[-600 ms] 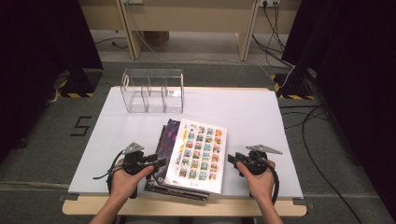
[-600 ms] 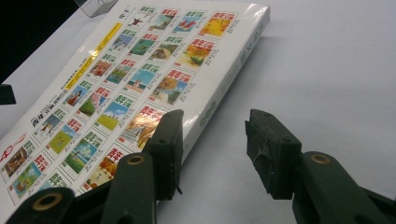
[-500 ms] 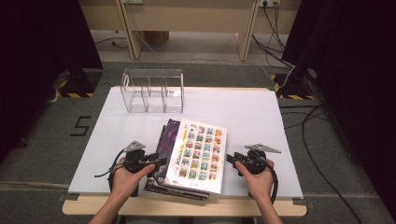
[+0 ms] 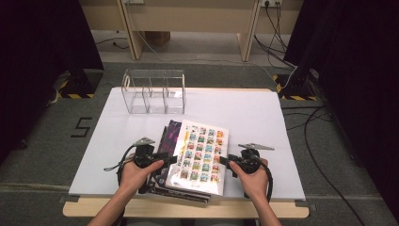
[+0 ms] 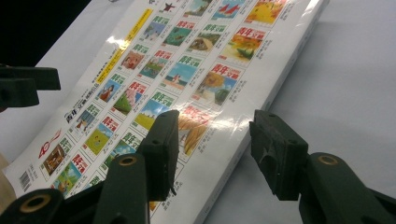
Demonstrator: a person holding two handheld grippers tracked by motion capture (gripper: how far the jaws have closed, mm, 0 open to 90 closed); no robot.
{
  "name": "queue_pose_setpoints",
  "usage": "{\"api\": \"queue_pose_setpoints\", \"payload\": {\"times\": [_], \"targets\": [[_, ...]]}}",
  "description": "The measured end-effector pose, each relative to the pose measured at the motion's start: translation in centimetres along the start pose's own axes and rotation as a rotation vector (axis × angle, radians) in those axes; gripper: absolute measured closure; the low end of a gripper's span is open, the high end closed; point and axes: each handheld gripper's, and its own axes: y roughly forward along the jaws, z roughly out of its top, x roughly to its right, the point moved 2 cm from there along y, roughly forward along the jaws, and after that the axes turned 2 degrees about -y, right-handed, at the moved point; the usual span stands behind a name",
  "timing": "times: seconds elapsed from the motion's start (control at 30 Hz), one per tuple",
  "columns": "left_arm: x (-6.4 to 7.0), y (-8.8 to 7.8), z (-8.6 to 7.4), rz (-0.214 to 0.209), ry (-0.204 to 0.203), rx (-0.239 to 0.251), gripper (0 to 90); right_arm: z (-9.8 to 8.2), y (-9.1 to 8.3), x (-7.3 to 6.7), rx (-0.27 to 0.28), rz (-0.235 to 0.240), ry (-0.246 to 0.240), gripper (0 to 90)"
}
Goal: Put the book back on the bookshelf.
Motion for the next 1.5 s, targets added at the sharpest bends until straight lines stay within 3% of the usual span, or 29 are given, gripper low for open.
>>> {"api": "queue_pose_setpoints", "payload": {"times": [0.33, 0.57, 0.63, 0.73, 0.9, 0.93, 0.97, 1.0, 1.13, 1.33, 1.37, 1.5], "targets": [[0.3, 2.0, 0.9, 0.001, -0.013, -0.040, 44.7, 0.1, 0.9, 0.2, -0.021, 0.001, 0.037, 50.3], [0.2, 2.6, 1.2, 0.037, 0.004, -0.057, 46.7, 0.0, 1.1, 0.4, -0.036, 0.000, 0.062, 50.5], [0.0, 2.7, 1.2, 0.035, -0.033, -0.058, 48.3, 0.0, 1.2, 0.4, -0.046, -0.003, 0.071, 50.4], [0.0, 2.7, 1.1, 0.035, -0.048, -0.055, 49.1, 0.0, 1.3, 0.4, -0.051, -0.009, 0.072, 50.1], [0.3, 2.5, 0.9, 0.050, -0.072, -0.053, 52.7, -0.3, 1.5, 0.6, -0.053, -0.002, 0.124, 49.2], [0.4, 2.4, 1.0, 0.042, -0.099, -0.052, 53.4, -0.3, 1.5, 0.6, -0.053, -0.001, 0.131, 49.2], [0.4, 2.4, 1.0, 0.042, -0.099, -0.052, 54.5, -0.3, 1.5, 0.7, -0.056, 0.001, 0.138, 49.2], [0.5, 2.2, 1.2, 0.017, -0.134, -0.044, 56.0, -0.3, 1.5, 0.7, -0.059, 0.001, 0.141, 49.2], [1.2, 2.3, 1.5, -0.076, -0.180, -0.037, 55.0, -0.3, 1.5, 0.7, -0.059, -0.002, 0.139, 49.1], [1.4, 3.0, 1.2, -0.076, -0.200, -0.054, 49.5, -0.4, 1.4, 0.7, -0.065, 0.011, 0.150, 49.3], [1.3, 2.8, 1.2, -0.099, -0.235, -0.053, 49.4, -0.5, 1.4, 0.8, -0.070, 0.025, 0.160, 49.3], [1.6, 2.1, 1.4, -0.123, -0.217, -0.040, 49.7, -0.5, 1.3, 0.9, -0.077, 0.038, 0.155, 48.6]]}}
